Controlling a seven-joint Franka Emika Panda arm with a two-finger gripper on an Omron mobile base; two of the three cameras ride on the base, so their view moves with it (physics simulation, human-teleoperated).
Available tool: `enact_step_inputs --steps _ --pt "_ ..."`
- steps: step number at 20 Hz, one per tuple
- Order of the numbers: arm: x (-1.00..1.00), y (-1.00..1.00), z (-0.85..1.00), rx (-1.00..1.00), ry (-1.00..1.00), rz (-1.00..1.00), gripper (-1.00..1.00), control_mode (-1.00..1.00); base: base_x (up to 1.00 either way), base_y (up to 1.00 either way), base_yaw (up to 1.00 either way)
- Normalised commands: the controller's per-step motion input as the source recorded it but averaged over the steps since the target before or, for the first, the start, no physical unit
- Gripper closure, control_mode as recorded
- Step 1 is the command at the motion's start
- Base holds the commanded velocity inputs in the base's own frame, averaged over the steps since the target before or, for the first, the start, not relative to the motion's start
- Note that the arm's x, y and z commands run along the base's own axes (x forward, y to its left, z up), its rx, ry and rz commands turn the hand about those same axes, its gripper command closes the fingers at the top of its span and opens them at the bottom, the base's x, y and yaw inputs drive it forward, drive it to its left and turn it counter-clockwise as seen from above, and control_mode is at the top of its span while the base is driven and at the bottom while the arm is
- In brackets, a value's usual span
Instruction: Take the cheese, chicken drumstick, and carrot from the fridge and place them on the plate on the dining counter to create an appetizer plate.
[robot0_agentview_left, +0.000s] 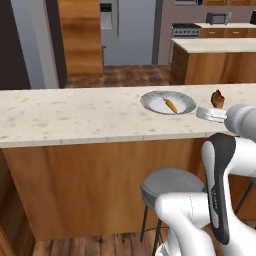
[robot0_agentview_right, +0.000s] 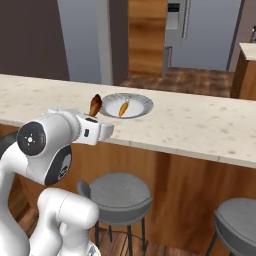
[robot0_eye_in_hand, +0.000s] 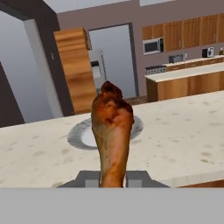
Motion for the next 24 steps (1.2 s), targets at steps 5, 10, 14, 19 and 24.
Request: enact_step_inputs --steps 5,10,14,19,24 --pt "0.00 0.00 0.00 0.00 0.00 0.00 1.00 1.00 1.00 0.00 -0.08" --pt "0.00 0.00 0.00 0.00 0.00 0.00 1.00 1.00 0.80 0.13 -0.05" --pt "0.00 0.00 0.00 0.00 0.00 0.00 1.00 1.00 0.25 0.08 0.00" --pt "0.20 0.11 0.00 0.00 0.10 -0.01 1.00 -1.00 0.11 0.05 -0.01" --pt "0.77 0.28 0.05 0.00 0.40 -0.05 1.00 -1.00 0.00 0.00 0.00"
